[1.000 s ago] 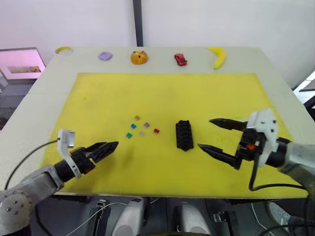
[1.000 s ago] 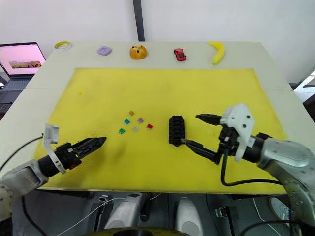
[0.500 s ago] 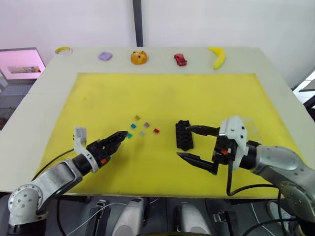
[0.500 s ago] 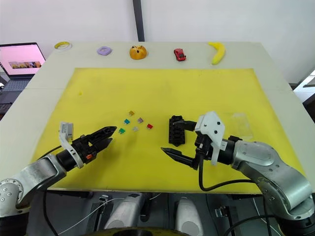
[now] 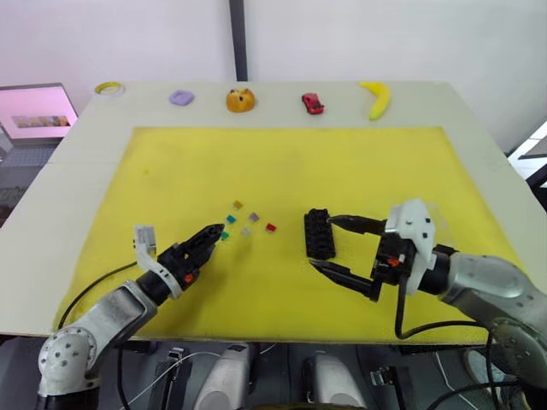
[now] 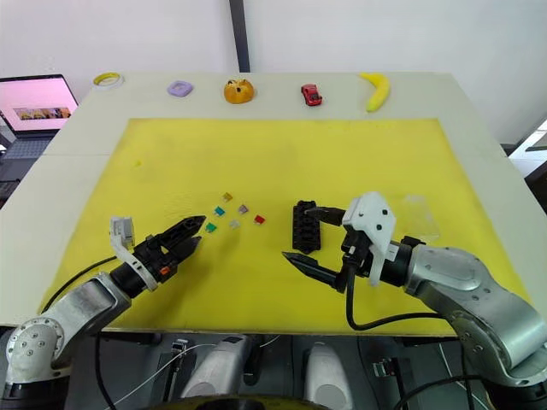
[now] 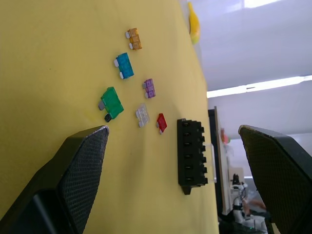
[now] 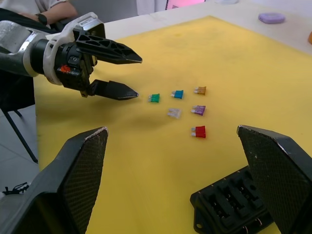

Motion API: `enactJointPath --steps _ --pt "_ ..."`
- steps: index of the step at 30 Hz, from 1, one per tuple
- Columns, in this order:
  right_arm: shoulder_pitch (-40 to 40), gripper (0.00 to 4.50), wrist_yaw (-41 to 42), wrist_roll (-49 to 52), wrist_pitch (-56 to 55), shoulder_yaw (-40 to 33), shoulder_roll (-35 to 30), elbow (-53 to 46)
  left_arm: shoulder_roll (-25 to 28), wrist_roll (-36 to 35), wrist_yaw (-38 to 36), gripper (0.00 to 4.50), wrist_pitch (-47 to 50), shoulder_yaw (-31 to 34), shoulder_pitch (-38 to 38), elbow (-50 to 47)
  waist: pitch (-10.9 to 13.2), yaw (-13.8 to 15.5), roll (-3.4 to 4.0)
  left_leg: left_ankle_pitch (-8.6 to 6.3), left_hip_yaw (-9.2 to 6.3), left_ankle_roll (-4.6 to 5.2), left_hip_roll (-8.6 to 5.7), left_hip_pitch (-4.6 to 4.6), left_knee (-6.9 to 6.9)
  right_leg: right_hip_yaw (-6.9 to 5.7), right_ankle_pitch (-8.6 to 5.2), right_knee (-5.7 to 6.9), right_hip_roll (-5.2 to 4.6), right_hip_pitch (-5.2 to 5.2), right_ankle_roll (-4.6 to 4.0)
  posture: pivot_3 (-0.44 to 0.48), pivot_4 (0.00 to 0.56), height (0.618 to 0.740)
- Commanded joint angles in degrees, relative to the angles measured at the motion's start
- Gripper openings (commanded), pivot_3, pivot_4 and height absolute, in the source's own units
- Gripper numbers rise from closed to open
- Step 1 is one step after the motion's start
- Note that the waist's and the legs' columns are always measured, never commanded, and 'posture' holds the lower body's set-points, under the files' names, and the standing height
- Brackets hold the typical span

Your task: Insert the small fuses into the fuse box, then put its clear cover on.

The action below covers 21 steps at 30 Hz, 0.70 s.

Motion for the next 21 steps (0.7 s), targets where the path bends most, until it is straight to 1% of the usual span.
enactJointPath --steps 1,6,9,21 --pt "-0.9 4.46 -0.3 2.0 0.5 -1.3 -0.8 -1.7 -0.9 0.3 0.5 4.5 -1.3 -0.4 0.5 -1.6 0.0 0.0 0.0 0.0 0.0 0.0 0.0 0.0 0.0 0.0 0.0 0.0 0.0 0.0 0.0 0.0 0.15 0.735" --pt "-0.9 4.46 -0.5 2.8 1.0 -1.4 -1.2 -1.5 -1.5 0.6 1.4 4.5 -2.9 -0.1 1.0 -1.8 0.0 0.0 0.0 0.0 0.0 0.0 0.0 0.0 0.0 0.0 0.0 -0.01 0.0 0.0 0.0 0.0 0.15 0.735" --pt "-1.1 4.46 -0.6 2.8 1.1 -1.0 -1.3 -1.2 -1.4 2.0 1.5 4.5 -3.1 -0.4 1.4 -2.2 0.0 -0.1 0.0 0.0 0.0 0.0 0.0 0.0 0.0 0.0 0.0 -0.01 0.0 0.0 0.01 0.0 0.15 0.735" --pt "-2.3 4.46 -1.0 2.7 1.7 -0.3 -1.2 -0.6 -5.8 3.9 7.3 4.5 -6.1 -2.0 -2.4 0.6 0.0 0.0 0.0 0.0 0.0 0.0 -0.01 0.01 0.0 0.0 0.03 -0.01 0.0 0.03 0.06 0.0 0.15 0.735"
